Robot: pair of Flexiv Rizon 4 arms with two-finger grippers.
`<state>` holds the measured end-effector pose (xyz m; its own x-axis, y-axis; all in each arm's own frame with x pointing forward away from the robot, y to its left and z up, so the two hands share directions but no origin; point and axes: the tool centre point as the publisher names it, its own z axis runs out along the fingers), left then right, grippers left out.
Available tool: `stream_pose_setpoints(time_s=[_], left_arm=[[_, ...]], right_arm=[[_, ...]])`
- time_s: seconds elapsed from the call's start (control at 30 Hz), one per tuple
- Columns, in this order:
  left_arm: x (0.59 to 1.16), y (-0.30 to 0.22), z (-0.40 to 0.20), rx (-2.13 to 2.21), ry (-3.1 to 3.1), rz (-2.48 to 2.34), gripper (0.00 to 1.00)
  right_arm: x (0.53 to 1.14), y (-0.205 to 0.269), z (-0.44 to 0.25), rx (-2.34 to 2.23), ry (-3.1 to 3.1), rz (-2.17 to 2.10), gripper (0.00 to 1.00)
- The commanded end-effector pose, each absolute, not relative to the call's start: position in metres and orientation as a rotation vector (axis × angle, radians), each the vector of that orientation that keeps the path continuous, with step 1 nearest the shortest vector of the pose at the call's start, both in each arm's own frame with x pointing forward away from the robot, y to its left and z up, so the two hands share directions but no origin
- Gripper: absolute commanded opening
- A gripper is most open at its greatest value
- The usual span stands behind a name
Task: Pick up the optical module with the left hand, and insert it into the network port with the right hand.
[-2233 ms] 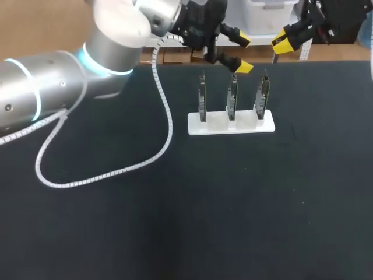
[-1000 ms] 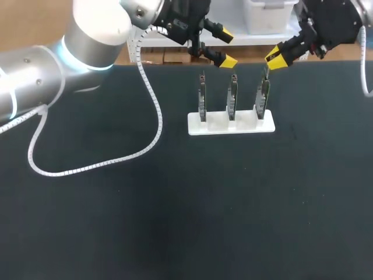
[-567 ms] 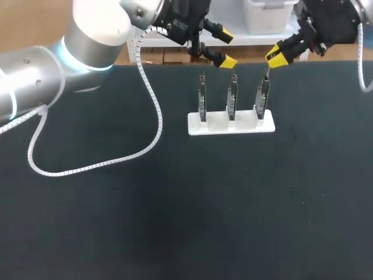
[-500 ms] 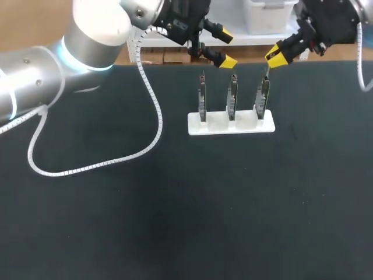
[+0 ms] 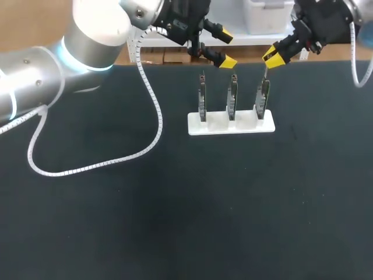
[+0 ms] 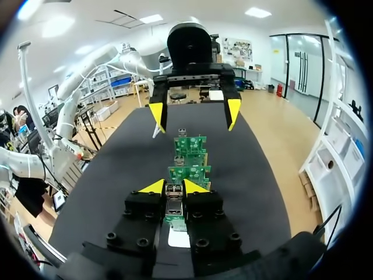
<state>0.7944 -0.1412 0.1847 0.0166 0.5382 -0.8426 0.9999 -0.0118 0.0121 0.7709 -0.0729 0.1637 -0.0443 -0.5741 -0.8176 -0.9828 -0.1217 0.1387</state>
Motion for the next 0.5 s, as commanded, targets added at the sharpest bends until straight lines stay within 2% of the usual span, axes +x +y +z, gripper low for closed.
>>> stream_pose_setpoints(time_s=[0.03,0.5], left_arm=[[0.7934,-0.1417,0.1849,1.627,1.602,-0.875,1.00],[0.7934,-0.1417,0.1849,1.627,1.602,-0.875,1.00]], right_arm=[[0.7716,-0.0705,0.1600,-1.733,1.643,1.078,0.00],[0.7696,-0.0649,0.1574,-1.745,1.646,1.077,0.00]])
